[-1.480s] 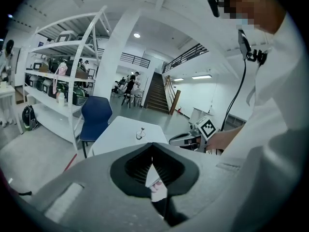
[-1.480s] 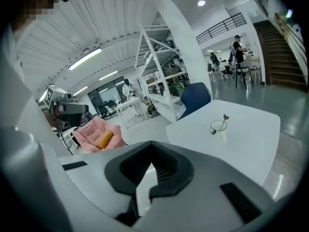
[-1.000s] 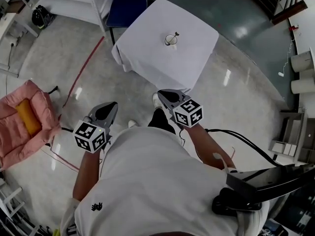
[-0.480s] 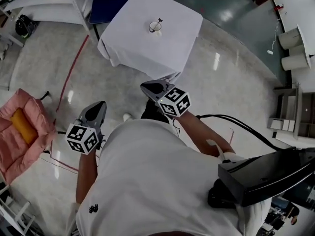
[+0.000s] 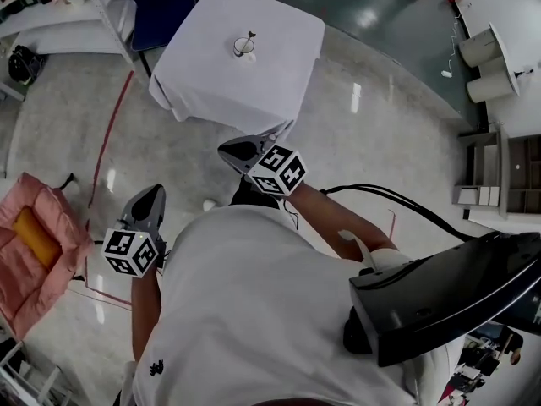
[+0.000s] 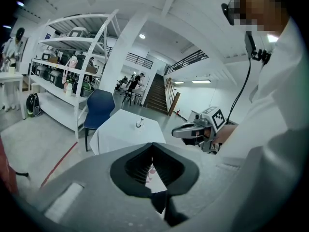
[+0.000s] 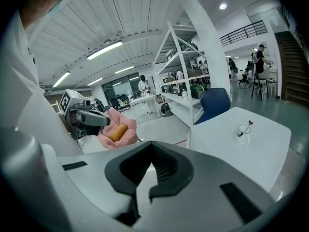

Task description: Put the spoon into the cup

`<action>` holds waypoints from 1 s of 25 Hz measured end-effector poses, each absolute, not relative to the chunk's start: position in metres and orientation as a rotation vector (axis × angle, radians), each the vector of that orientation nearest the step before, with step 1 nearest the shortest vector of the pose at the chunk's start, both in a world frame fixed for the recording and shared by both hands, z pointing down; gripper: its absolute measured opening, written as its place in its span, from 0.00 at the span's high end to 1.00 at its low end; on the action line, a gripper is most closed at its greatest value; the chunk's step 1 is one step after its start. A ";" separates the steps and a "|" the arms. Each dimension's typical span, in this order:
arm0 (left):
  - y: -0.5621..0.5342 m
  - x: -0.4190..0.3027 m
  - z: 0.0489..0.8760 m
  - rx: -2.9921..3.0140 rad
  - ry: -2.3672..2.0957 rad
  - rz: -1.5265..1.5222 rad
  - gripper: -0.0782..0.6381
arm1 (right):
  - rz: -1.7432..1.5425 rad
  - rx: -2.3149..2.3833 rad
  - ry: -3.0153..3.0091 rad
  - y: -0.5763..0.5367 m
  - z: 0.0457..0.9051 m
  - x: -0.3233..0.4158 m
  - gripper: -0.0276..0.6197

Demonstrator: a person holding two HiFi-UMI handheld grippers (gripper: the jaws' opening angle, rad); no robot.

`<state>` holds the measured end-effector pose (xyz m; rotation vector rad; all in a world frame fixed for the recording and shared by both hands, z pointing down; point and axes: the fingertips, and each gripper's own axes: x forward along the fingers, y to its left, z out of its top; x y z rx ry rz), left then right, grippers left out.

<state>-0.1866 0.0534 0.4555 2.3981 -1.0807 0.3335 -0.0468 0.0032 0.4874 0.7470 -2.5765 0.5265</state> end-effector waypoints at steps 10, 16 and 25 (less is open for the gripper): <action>0.045 -0.179 0.457 2.402 -1.064 0.333 0.88 | 0.526 0.715 -2.572 -0.001 0.493 -0.045 0.95; 0.031 -0.169 0.456 2.407 -1.053 0.358 0.88 | 0.550 0.716 -2.572 -0.011 0.497 -0.037 0.95; -0.007 -0.136 0.451 2.419 -1.026 0.406 0.88 | 0.582 0.744 -2.573 -0.047 0.498 -0.002 0.95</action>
